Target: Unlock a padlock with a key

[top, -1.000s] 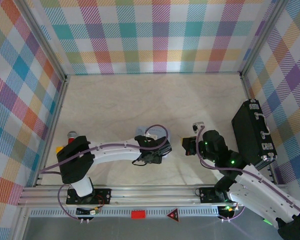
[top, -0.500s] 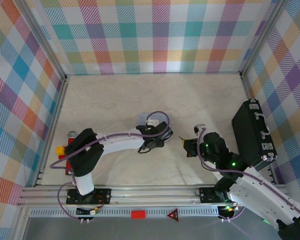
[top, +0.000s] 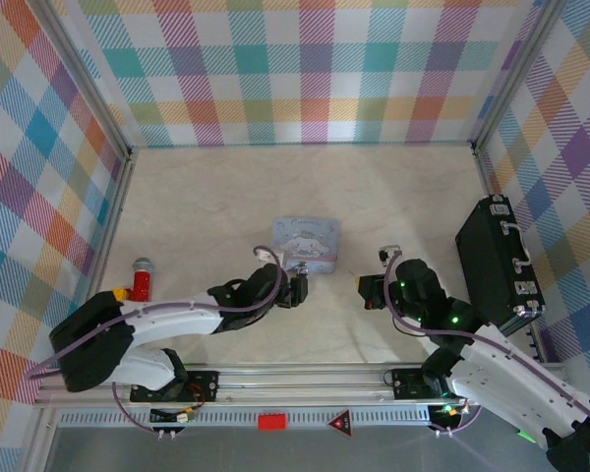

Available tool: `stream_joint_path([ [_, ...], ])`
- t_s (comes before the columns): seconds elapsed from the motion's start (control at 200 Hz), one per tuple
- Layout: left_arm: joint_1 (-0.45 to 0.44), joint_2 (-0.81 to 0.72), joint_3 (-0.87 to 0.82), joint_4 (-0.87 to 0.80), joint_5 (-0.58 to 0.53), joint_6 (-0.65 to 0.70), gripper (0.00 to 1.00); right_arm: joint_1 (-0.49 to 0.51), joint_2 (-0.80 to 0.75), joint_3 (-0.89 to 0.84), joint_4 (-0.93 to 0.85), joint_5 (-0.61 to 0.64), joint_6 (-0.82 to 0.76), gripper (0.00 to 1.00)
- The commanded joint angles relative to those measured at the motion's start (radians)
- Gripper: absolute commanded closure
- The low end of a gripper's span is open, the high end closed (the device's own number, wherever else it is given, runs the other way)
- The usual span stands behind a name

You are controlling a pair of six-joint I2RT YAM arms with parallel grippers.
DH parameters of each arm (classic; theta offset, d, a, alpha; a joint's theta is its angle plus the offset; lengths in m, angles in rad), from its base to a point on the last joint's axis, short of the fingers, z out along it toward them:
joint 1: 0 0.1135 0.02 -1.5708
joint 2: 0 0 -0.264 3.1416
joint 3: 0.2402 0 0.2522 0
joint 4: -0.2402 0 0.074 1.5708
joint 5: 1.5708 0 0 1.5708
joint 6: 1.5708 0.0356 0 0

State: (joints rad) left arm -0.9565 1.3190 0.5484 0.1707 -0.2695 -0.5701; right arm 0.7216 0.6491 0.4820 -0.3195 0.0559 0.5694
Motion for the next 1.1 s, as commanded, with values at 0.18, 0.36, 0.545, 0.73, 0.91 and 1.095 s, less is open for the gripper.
stream_joint_path([
  [0.18,0.158,0.114,-0.125,0.521,0.398,0.035,0.22,0.005,0.040,-0.012,0.087,-0.059,0.070,1.00],
  [0.36,0.192,0.253,-0.130,0.654,0.425,0.032,0.26,0.005,0.031,-0.028,0.104,-0.067,0.108,1.00],
  [0.545,0.207,0.326,-0.110,0.673,0.426,0.032,0.28,0.006,0.018,-0.031,0.101,-0.069,0.122,1.00],
  [0.73,0.218,0.368,-0.083,0.670,0.432,0.030,0.29,0.006,0.018,-0.035,0.106,-0.072,0.127,1.00],
  [0.91,0.217,0.401,-0.034,0.618,0.428,0.036,0.33,0.006,0.020,-0.034,0.107,-0.073,0.128,1.00],
  [1.095,0.217,0.429,-0.005,0.593,0.432,0.036,0.36,0.006,0.016,-0.039,0.113,-0.076,0.133,1.00],
])
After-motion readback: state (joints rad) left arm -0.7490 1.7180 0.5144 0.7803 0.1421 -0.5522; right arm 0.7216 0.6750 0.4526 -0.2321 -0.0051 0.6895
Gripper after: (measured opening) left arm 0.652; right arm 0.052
